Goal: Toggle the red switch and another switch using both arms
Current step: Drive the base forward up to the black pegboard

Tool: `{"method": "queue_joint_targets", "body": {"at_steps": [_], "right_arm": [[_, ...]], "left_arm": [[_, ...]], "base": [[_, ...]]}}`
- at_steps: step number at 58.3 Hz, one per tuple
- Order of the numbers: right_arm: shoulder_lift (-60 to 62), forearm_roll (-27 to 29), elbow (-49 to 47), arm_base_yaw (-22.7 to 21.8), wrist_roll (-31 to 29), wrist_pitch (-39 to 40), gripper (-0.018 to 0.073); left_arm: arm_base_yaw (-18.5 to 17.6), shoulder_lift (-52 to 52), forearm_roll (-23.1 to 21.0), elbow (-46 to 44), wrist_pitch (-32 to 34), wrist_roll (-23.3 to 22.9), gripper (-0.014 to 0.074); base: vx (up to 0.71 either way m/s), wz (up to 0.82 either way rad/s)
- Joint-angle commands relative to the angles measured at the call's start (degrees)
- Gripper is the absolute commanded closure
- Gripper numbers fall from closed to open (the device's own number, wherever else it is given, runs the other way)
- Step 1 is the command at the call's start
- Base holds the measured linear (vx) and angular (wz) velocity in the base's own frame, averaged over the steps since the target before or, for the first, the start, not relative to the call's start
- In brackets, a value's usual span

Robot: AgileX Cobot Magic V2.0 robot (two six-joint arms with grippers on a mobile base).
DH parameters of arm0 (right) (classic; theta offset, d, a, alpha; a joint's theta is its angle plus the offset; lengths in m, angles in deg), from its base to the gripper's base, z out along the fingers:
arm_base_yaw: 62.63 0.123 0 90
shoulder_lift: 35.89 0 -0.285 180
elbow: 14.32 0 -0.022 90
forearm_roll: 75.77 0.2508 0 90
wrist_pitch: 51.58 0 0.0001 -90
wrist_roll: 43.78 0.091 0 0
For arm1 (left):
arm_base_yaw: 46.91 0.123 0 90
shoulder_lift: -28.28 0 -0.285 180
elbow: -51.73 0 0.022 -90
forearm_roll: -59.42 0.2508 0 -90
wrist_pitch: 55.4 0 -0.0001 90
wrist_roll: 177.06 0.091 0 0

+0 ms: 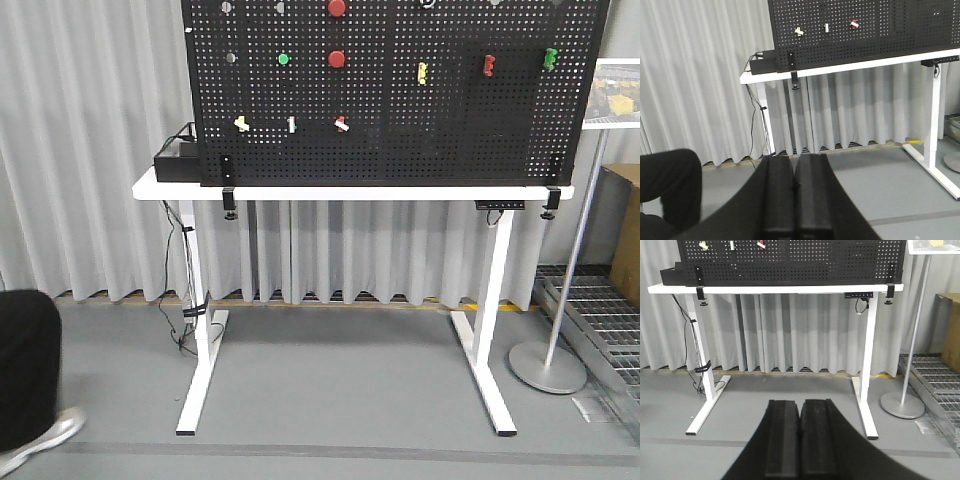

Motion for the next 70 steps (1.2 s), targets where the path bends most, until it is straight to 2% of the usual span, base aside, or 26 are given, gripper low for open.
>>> {"method": "queue_joint_targets", "body": {"at_steps": [1, 30, 70], "right_arm": [[0.63, -0.58, 0.28, 0.01, -0.19, 4.65, 0.0566], [0.63, -0.58, 0.28, 0.01, -0.19, 4.65, 0.0566], [0.63, -0.58, 0.28, 0.01, -0.19, 4.8, 0.0566]], "left_arm": [[0.12, 0.54, -0.48, 1.08, 4.49, -0.02, 0.0594], [0.12, 0.54, -0.48, 1.08, 4.49, -0.02, 0.0594], [0.12, 0.54, -0.48, 1.08, 4.49, -0.02, 0.0594]], "base": [[0.01, 0.0], [0.11, 0.02], [0.3, 0.05]]}}
